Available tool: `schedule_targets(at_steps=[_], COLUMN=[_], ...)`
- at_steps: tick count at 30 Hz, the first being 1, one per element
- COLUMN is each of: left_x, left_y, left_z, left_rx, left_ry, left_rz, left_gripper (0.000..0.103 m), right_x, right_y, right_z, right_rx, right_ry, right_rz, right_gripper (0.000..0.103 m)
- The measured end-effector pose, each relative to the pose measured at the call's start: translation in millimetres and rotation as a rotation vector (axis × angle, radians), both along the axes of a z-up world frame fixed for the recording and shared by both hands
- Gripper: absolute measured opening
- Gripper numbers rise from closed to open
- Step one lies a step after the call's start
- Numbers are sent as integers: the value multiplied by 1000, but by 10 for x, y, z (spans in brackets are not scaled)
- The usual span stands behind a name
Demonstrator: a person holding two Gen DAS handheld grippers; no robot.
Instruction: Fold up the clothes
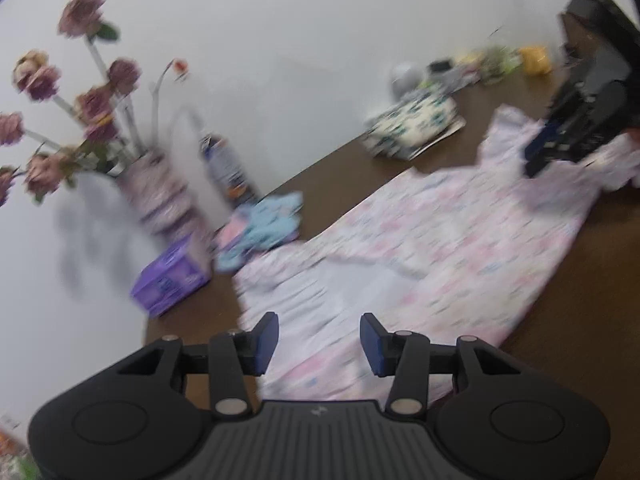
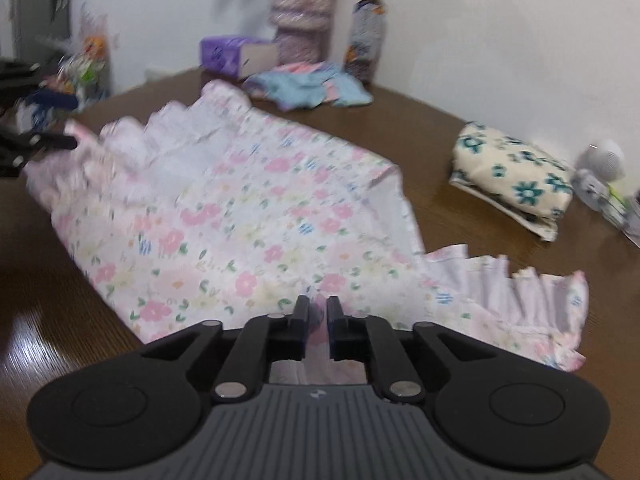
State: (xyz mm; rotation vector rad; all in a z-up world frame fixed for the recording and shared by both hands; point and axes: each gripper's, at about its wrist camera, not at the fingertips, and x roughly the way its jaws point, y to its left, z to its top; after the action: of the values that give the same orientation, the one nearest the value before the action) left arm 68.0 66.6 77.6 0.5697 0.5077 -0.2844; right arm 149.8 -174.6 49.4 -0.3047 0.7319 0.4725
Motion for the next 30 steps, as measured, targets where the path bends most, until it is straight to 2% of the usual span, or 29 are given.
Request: schedule_targets(at_steps=[3, 5, 8, 11, 18, 24, 25, 27, 30], left_x=[-6, 22, 93, 140, 227, 213, 173, 73, -11], left_y=[-208, -348, -475, -491, -328, -274, -296, -356, -498], left_z=[-95, -210, -376, -494, -548, -521, -485, -414, -450], left_rx=[-38, -50, -57, -77, -158, -225, -248, -314, -299], left_ry=[61, 109, 154, 168, 173, 164, 145, 130, 141], left_rz=[-93, -133, -124, -91, -77, -23, -14, -53, -75], left_gripper=[43, 38, 38, 38, 41, 41, 38, 39, 37], right_x=[-156, -314, -508, -547, -512, -600, -606, -624, -674], right_y=[-56, 30, 318, 596, 746, 513, 458, 417, 450], right_z=[212, 315, 300, 101, -263, -280, -278, -256, -196], right_rx=[71, 112, 154, 156, 137, 161, 170, 198, 249], right_ry=[-45, -72, -63, -28, -10, -22, -21, -18, -27], right_rz=[-34, -9, 70, 97, 21, -26, -35, -53, -44], right_gripper=[24, 28, 30, 30, 30, 30, 29, 29, 30])
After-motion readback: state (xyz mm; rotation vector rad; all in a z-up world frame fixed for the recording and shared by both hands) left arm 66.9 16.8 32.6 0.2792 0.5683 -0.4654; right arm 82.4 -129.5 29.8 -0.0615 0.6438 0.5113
